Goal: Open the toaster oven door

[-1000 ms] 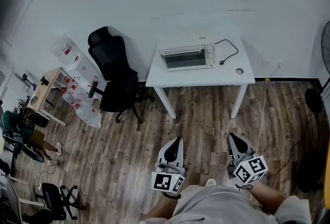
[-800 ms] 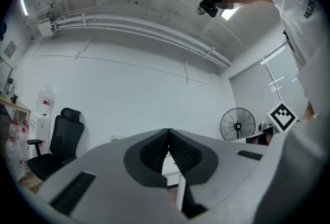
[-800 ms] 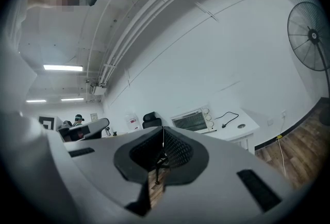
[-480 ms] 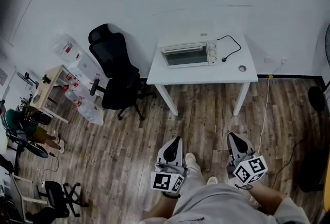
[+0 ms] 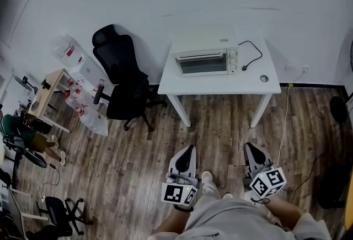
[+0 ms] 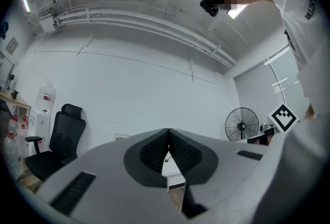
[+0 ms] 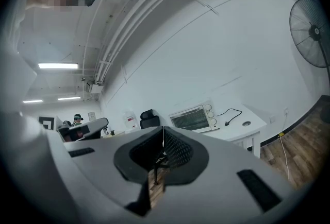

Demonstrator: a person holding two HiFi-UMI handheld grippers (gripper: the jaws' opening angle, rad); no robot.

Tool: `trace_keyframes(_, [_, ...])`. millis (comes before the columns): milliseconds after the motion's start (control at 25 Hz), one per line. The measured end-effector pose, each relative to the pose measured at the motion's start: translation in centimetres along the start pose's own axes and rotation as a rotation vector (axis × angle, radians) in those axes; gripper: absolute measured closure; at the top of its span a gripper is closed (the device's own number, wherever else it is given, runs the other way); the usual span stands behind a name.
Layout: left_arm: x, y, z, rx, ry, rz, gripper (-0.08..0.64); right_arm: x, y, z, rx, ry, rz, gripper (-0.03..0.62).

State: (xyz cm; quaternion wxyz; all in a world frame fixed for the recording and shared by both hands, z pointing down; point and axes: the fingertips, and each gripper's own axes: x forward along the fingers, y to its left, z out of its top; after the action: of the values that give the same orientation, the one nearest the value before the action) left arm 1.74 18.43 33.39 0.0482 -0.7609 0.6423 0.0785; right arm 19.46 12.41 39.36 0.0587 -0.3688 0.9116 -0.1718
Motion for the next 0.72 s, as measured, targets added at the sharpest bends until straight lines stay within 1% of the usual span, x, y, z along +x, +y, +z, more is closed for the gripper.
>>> trace_keyframes(240, [3.2, 4.2, -1.1, -0.036, 0.018, -0.010, 0.554, 4.5, -0.2, 0.6, -0.008, 0.012, -0.027, 0.575])
trace_keyframes(520, [7.1, 8.3, -2.1, -0.056, 0.024, -0.047, 0.554, 10.0, -1.0, 0.8, -0.004, 0.004, -0.068, 0.575])
trace_keyframes(720, [9.8, 11.4, -2.9, -0.067, 0.032, -0.067, 0.554, 14.0, -1.0, 0.9, -0.011, 0.004, -0.081, 0.575])
